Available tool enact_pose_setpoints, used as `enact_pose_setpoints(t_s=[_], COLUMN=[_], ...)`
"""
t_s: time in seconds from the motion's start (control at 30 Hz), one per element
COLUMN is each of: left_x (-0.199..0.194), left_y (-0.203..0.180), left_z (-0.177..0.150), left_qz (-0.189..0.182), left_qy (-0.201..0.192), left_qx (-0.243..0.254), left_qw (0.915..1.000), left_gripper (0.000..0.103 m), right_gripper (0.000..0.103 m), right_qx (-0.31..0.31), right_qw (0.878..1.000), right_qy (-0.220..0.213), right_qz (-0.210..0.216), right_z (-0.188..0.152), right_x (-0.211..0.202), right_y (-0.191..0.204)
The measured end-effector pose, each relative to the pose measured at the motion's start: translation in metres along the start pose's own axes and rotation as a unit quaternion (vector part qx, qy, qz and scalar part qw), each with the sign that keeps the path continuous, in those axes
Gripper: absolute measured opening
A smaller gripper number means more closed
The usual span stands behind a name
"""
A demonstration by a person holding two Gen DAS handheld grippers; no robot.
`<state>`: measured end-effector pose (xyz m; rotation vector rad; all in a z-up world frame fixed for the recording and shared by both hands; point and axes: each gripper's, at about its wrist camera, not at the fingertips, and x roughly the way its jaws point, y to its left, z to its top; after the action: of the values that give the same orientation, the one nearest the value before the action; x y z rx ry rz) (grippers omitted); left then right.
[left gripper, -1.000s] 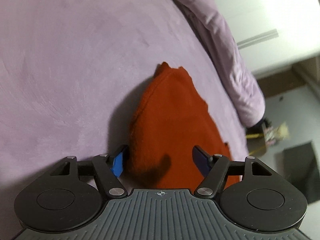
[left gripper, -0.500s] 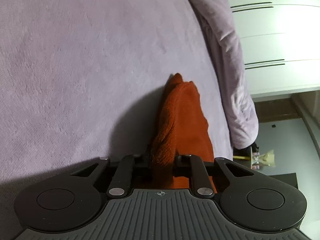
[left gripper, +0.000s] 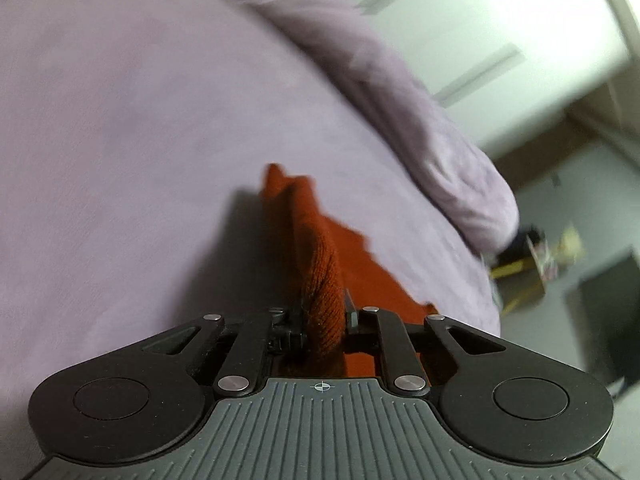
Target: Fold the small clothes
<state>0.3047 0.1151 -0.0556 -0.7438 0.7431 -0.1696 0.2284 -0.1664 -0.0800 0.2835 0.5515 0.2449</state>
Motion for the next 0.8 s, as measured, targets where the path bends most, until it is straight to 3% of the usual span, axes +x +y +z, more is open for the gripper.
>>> enact_pose_setpoints(t_s=[0.1,0.2,0.4,0.47,0.53,0.57,0.67,0.73,0.8], left_x=[0.005,0.027,0.083,0.080,0.074,0.069,0.045,0.020,0.000], left_y=[-0.056,-0.101,-0.124,-0.122,-0.116,-0.114,-0.106,-0.097,-0.088], left_z=[-0.015,-0.047,-0.106,-0.113,-0.109,-0.107,-0.100,-0.094,-0.086], left_qz=[-0.014,-0.019,0.005,0.000,-0.037,-0.056,-0.054,-0.075,-0.057], left_qy=[0.002,0.025,0.079,0.067,0.085,0.102,0.114,0.099,0.067], left_qx=[0.090,0.163,0.209,0.214,0.199,0.198,0.186,0.168,0.166], left_qw=[0.9959,0.9861,0.9746,0.9746,0.9757,0.9733,0.9746,0.9780,0.9822], left_gripper=[0.014,0.014,0.014,0.020,0.041,0.044,0.044,0.046,0.048], right_gripper=[0.007,0.007,0.007,0.007,0.007,0.007,0.008,0.008,0.008], right_qx=[0.049,0.078,0.108,0.103,0.093,0.088,0.086,0.081,0.067], right_qw=[0.998,0.995,0.991,0.992,0.993,0.994,0.995,0.996,0.998], right_qy=[-0.030,-0.049,-0.037,-0.021,-0.010,-0.003,0.009,0.011,0.006], right_qz=[-0.019,-0.045,-0.074,-0.075,-0.073,-0.071,-0.051,-0.035,-0.016], right_z=[0.003,0.004,-0.004,-0.006,-0.006,-0.006,0.002,0.011,0.019], right_x=[-0.031,-0.053,-0.069,-0.068,-0.065,-0.063,-0.054,-0.046,-0.038], right_y=[-0.034,-0.067,-0.102,-0.103,-0.100,-0.098,-0.089,-0.078,-0.063])
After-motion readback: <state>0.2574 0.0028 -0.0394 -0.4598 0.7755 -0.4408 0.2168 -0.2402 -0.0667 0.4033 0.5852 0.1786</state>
